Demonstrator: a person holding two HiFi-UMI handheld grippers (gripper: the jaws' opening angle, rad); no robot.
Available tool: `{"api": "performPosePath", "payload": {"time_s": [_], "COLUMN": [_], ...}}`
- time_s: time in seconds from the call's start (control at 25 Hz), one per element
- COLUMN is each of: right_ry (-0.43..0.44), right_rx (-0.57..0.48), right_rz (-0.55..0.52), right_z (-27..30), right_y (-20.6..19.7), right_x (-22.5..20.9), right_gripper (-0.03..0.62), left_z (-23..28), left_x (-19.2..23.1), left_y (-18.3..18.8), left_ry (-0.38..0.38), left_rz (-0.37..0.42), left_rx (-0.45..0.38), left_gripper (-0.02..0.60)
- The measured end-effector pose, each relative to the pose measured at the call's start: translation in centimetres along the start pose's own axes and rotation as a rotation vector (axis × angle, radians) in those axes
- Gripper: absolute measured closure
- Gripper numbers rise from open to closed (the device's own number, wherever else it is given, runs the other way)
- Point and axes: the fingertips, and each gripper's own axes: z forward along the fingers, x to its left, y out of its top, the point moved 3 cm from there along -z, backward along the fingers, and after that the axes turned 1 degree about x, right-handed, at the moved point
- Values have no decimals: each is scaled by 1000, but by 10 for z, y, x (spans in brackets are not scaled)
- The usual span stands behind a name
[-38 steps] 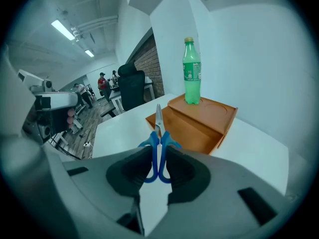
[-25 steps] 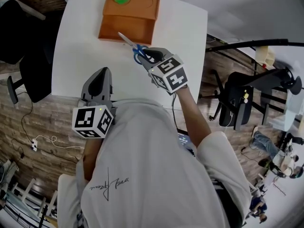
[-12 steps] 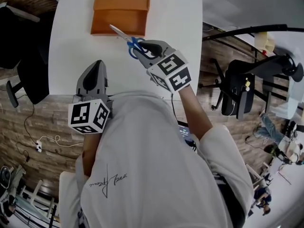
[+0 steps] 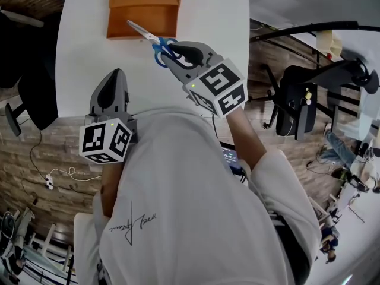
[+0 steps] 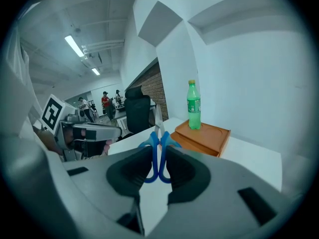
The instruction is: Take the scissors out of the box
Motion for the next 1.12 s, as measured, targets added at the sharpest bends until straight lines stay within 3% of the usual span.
{"api": "performPosePath", "payload": {"time_s": [0.32,1.12], "right_ry": [-31,-57], "right_rx": [-59,-89], "right_rz": [35,78], "right_z": [-12,-21], "right_y": [2,2], "right_x": [0,-1], "right_gripper": [497,497], "left_z": [0,-1], "left_x": [0,4], "left_y": [6,15], "left_ry": [-9,-20], "left_rz": [-12,-10], "left_rx": [-15,-31], "left_gripper": [574,574]}}
